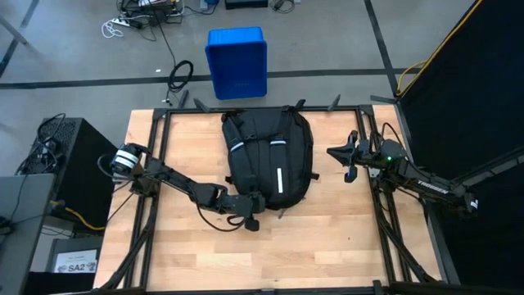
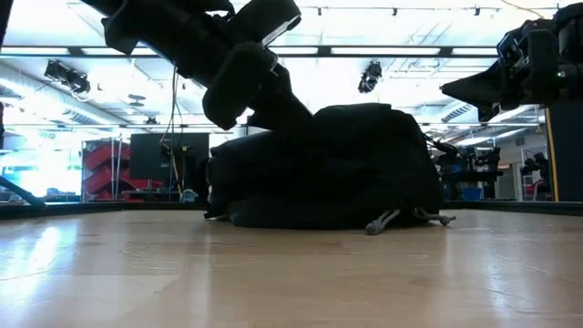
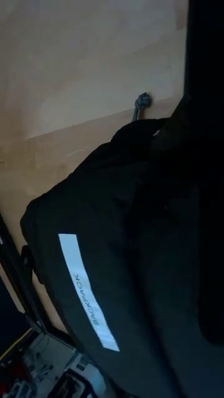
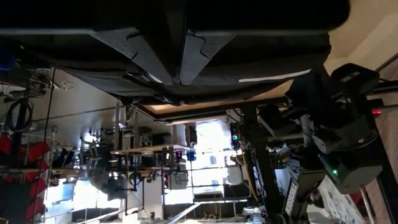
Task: Unpack backpack
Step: Open the black backpack
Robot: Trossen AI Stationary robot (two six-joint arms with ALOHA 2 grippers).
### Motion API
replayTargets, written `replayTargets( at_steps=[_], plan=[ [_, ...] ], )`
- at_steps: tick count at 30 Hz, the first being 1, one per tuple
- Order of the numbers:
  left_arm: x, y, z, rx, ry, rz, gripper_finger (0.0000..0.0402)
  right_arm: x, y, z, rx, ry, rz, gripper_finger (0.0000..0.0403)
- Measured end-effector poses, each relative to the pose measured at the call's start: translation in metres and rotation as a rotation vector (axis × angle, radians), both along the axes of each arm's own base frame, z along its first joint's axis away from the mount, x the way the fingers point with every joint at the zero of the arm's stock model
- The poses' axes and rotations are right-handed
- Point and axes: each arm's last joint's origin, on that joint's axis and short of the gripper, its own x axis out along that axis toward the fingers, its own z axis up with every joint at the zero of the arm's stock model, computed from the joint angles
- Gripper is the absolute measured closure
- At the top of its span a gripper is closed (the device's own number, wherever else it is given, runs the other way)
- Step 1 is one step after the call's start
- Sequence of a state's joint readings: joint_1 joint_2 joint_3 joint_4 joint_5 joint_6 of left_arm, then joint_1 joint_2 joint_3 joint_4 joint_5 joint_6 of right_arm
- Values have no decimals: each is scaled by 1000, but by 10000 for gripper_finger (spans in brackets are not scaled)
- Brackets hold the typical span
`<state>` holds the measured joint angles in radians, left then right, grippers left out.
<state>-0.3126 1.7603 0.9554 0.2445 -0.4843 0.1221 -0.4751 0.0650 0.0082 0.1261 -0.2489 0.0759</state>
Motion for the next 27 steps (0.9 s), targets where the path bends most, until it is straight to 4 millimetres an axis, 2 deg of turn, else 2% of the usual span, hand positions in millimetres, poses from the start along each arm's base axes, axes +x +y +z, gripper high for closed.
replayTargets(
  at_steps=[27],
  plan=[
    [-2,-6,1,-71,-16,14,401,0,0,0,0,0,0,392]
  ],
)
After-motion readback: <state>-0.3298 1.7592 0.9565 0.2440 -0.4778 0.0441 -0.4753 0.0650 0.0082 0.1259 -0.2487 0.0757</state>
